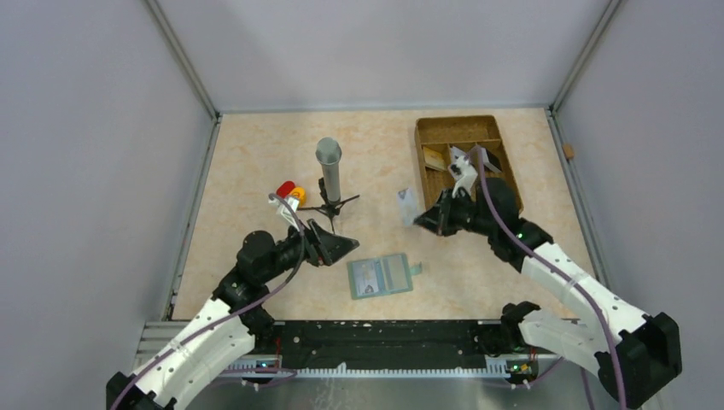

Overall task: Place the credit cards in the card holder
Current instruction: Pick up the credit card from the storage box, then insert the credit card into the card holder.

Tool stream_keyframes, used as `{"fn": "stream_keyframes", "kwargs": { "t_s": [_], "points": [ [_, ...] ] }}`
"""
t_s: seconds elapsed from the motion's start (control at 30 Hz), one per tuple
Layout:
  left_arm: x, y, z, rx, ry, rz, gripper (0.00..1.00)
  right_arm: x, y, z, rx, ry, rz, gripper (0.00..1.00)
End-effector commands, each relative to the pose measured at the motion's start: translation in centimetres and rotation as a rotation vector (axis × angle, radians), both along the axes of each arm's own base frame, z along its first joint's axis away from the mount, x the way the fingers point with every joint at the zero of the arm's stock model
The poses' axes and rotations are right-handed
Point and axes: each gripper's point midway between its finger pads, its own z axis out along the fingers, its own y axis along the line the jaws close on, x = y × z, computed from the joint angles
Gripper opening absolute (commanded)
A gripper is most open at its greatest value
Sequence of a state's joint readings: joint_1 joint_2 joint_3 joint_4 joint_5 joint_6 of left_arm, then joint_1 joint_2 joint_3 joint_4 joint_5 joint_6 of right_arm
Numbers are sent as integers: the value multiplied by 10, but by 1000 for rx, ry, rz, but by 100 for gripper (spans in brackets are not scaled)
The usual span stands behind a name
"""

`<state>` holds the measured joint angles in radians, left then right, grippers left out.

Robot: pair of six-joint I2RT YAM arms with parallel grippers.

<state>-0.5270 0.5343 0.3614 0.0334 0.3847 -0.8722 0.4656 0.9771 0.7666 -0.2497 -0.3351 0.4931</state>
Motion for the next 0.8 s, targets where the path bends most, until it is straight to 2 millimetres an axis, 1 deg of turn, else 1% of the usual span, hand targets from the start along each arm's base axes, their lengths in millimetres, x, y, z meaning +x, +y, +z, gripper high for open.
{"fn": "stream_keyframes", "kwargs": {
  "t_s": [0.0, 0.03, 0.1, 0.17, 0.2, 0.23, 0.33, 0.43, 0.5, 0.63, 0.77],
  "points": [
    [-12, -24, 48, -229, -108, -51, 95, -64, 66, 42, 350, -4, 277, 0],
    [-15, -29, 52, -253, -121, -67, 95, -74, 73, 42, 392, 2, 299, 0],
    [-19, -35, 52, -276, -114, -81, 95, -90, 85, 48, 472, -4, 332, 0],
    [-21, -38, 52, -294, -106, -90, 93, -102, 93, 50, 513, -15, 350, 0],
    [-22, -39, 51, -296, -99, -89, 91, -105, 95, 53, 537, -29, 353, 0],
    [-21, -38, 50, -298, -95, -83, 89, -108, 95, 51, 549, -23, 349, 0],
    [-20, -36, 48, -303, -86, -68, 84, -114, 95, 61, 623, -39, 362, 0],
    [-21, -37, 45, -306, -72, -73, 79, -119, 95, 61, 655, -32, 378, 0],
    [-23, -39, 46, -313, -68, -90, 71, -121, 97, 59, 654, -22, 389, 0],
    [-30, -48, 55, -325, -91, -160, 54, -122, 102, 54, 649, -4, 404, 0],
    [-31, -50, 55, -333, -92, -163, 38, -123, 106, 47, 654, 15, 412, 0]
  ]
}}
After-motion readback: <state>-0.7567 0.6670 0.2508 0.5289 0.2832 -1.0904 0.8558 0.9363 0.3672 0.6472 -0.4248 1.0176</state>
